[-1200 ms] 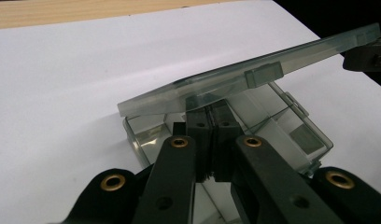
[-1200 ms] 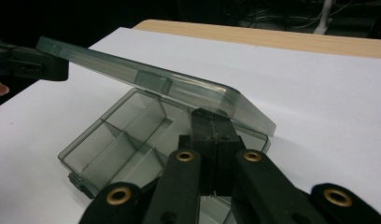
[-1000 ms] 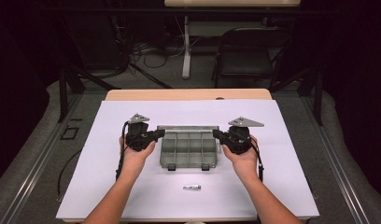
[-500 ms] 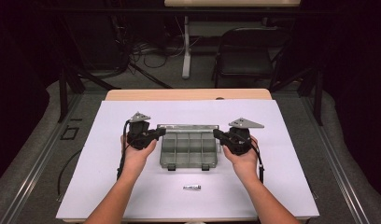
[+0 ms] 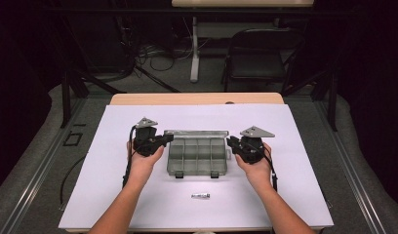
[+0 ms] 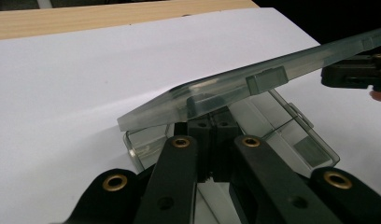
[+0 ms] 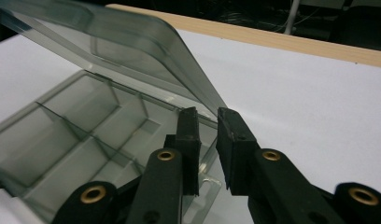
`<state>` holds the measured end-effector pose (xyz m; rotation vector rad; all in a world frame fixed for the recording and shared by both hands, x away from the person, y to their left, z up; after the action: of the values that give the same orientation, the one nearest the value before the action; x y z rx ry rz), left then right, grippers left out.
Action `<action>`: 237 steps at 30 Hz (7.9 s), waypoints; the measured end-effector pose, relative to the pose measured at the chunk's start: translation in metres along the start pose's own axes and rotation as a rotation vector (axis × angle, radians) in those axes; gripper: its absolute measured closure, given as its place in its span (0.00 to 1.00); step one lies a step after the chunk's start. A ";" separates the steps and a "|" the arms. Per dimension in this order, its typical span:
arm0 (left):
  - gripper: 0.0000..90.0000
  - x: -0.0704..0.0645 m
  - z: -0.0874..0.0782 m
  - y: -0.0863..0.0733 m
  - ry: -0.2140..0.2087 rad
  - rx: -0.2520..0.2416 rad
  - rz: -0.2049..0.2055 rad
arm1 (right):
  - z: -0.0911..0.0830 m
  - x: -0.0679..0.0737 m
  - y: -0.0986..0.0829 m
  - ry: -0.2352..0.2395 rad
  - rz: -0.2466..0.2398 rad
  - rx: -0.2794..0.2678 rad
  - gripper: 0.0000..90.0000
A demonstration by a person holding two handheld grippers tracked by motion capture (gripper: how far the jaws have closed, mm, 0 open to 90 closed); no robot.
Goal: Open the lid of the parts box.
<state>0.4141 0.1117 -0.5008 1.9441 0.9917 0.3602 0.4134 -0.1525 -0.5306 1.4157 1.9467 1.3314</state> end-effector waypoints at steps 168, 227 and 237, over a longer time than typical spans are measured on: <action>0.77 0.001 0.049 -0.084 0.158 0.311 0.057 | 0.056 -0.014 0.016 -0.143 0.158 0.020 0.98; 0.78 0.001 0.049 -0.084 0.160 0.310 0.055 | 0.095 -0.029 0.025 -0.216 0.245 0.190 1.00; 0.78 0.001 0.049 -0.084 0.157 0.313 0.057 | 0.104 -0.032 0.012 -0.223 0.257 0.202 1.00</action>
<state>0.4018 0.1074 -0.5973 2.2565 1.1504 0.4142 0.5109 -0.1322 -0.5759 1.8774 1.8394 1.0444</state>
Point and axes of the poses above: each handheld gripper's, and its own axes: z roughly forward along the jaws, y roughly out of its top, x roughly to its left, the point moved 6 cm from there along z, roughly forward along the jaws, and after that the axes turned 9 degrees about z, right-handed, at the moved point
